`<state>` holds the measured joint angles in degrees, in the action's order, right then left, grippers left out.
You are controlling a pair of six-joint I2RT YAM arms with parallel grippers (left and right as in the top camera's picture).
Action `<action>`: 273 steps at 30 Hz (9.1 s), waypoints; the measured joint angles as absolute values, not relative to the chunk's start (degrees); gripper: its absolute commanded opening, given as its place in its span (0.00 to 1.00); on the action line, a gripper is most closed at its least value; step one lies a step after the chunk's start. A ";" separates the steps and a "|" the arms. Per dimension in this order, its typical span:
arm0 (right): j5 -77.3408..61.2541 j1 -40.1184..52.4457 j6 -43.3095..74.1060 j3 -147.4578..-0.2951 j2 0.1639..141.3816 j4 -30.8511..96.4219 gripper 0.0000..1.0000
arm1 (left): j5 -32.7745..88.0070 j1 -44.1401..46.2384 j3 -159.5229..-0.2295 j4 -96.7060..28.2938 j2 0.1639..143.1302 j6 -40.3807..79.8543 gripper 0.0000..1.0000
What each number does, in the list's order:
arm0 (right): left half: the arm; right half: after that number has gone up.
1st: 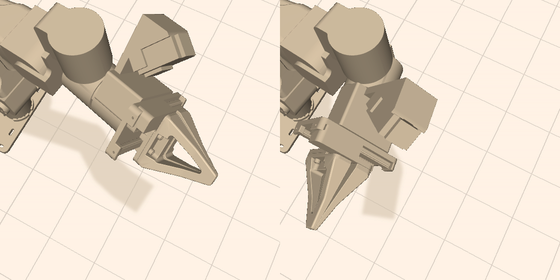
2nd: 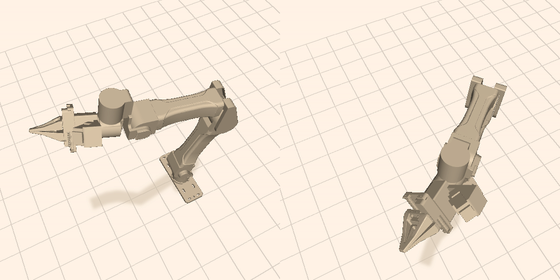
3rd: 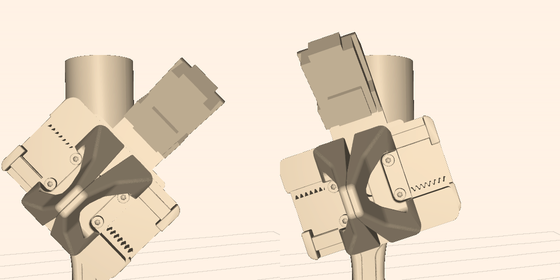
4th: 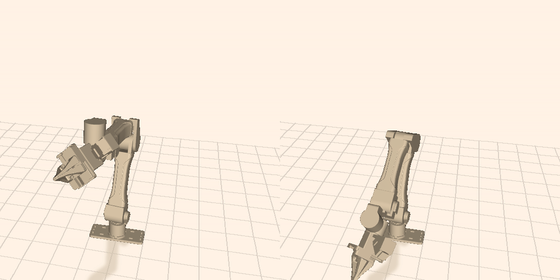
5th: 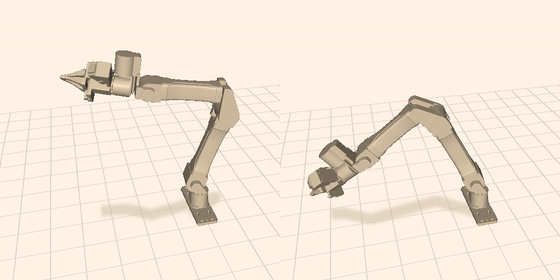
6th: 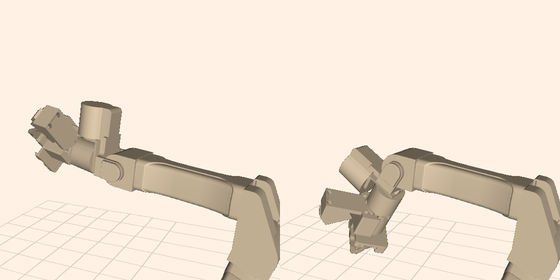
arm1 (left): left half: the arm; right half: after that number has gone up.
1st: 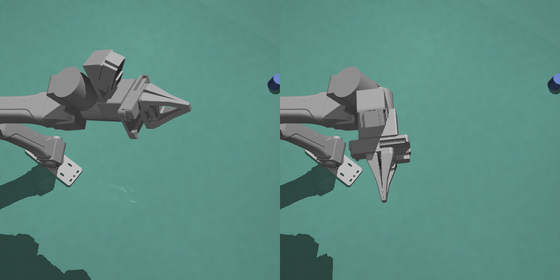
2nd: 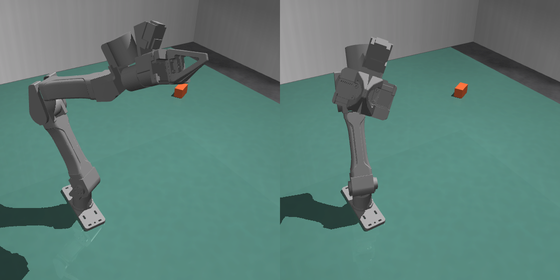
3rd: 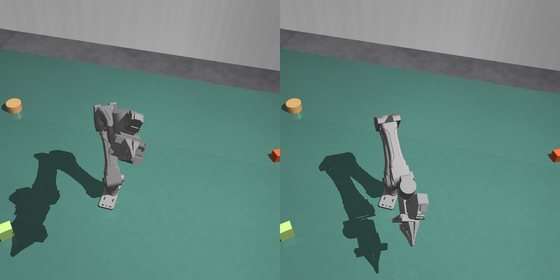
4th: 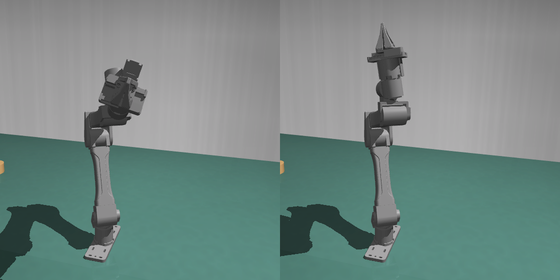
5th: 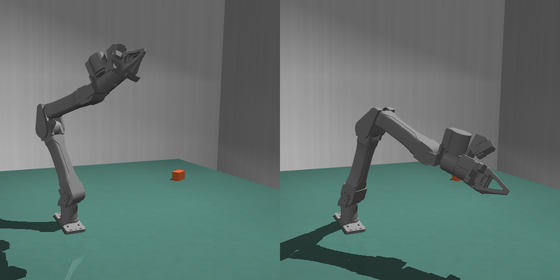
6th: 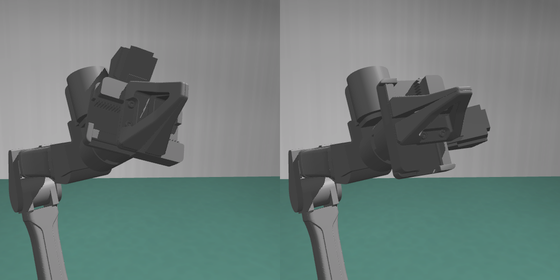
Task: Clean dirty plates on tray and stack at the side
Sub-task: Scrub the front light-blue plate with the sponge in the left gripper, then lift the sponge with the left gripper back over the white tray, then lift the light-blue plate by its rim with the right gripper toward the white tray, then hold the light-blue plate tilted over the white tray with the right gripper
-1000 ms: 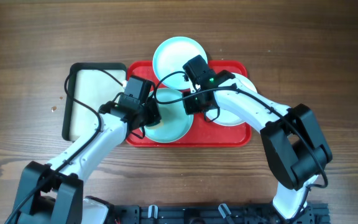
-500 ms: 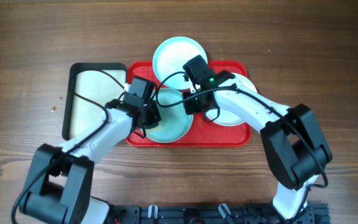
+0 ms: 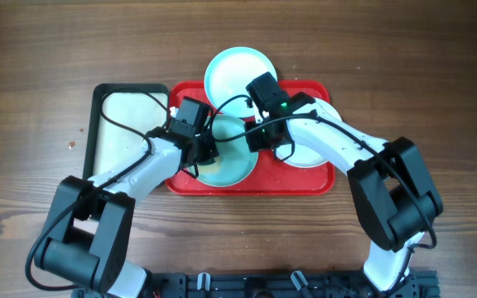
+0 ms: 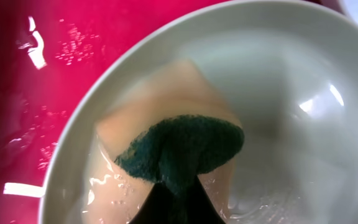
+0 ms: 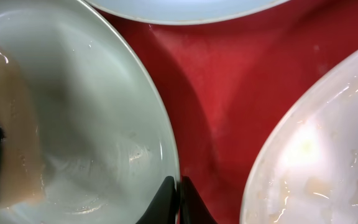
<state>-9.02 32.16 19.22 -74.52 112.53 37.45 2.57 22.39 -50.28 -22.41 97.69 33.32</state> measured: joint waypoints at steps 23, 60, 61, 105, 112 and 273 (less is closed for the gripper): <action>-12.45 32.34 19.20 -74.52 112.53 37.15 0.04 | 23.75 22.11 -51.00 -16.71 97.80 31.90 0.04; -12.97 32.49 19.20 -74.50 112.53 37.21 0.05 | 1.98 20.49 -52.03 -26.81 97.69 29.26 0.04; -12.82 32.42 19.20 -74.50 112.53 37.21 0.04 | 3.14 20.45 -52.01 -25.50 97.97 29.26 0.04; -13.04 32.49 18.17 -74.50 112.53 37.23 0.44 | -3.33 5.26 -51.90 -38.20 73.41 26.85 0.04; -13.04 32.49 19.16 -74.52 113.49 37.15 0.15 | -6.85 -3.53 -51.90 -38.98 73.80 25.61 0.04; 19.86 52.07 -36.05 -85.01 119.00 -26.81 0.04 | -6.07 -9.17 -51.90 -35.94 80.77 20.38 0.04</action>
